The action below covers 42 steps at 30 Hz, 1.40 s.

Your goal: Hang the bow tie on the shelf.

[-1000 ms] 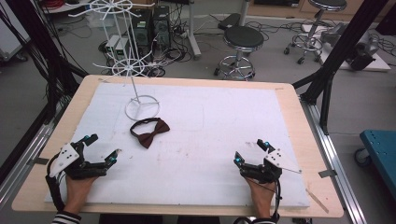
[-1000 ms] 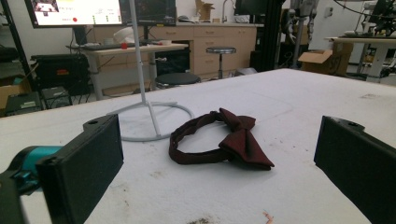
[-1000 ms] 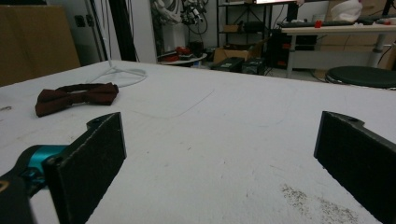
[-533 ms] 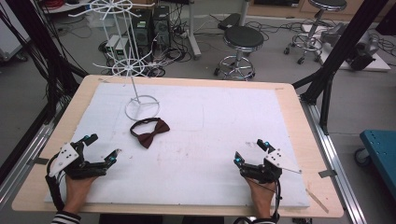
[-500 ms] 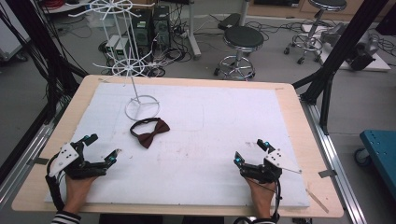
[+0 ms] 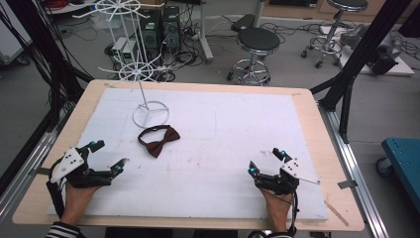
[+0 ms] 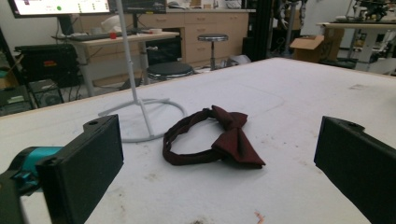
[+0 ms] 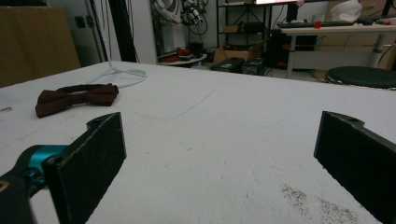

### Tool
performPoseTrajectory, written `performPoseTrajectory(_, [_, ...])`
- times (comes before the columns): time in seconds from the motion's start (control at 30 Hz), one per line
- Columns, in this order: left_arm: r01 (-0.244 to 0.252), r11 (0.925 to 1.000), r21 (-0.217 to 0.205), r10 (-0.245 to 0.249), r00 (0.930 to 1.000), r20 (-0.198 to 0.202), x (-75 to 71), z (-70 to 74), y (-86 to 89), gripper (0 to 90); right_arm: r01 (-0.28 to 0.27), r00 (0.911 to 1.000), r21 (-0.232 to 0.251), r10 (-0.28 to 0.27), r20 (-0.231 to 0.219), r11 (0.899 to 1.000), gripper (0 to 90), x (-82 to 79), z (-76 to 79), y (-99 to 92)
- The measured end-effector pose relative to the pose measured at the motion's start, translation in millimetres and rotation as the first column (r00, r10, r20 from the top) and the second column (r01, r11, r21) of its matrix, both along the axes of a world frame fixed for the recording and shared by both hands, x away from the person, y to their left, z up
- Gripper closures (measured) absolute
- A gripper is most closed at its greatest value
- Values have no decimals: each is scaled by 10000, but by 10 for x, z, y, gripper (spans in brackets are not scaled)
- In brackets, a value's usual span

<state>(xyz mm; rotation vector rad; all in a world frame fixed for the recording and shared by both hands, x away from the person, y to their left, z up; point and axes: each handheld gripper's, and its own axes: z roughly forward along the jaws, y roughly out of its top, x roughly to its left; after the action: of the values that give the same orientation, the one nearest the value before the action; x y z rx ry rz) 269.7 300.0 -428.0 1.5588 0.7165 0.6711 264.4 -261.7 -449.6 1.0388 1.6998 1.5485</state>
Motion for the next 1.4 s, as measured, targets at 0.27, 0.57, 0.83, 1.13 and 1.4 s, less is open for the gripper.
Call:
performPoseTrajectory(0.27, [844,9922,918,-794,9952,-569,113,280,-128,17,4,10000,36,-4,-43,10000,15,-4,1,0])
performPoseTrajectory(0.57, [1596,9779,1350,-1408,9802,-1391,317,551,-293,17,16,10000,48,-15,-34,10000,15,-3,0,1])
performPoseTrajectory(0.83, [1977,9660,1666,-1655,9679,-1889,483,657,-441,17,26,10000,52,-26,-6,10000,15,-1,0,-4])
performPoseTrajectory(1.13, [2205,9549,1990,-1694,9546,-2450,652,672,-568,17,6,10000,100,-6,-15,10000,15,2,-1,-7])
performPoseTrajectory(1.4, [2478,9390,2387,-1683,9359,-3096,846,689,-674,17,-8,10000,96,8,6,10000,15,4,-1,-11])
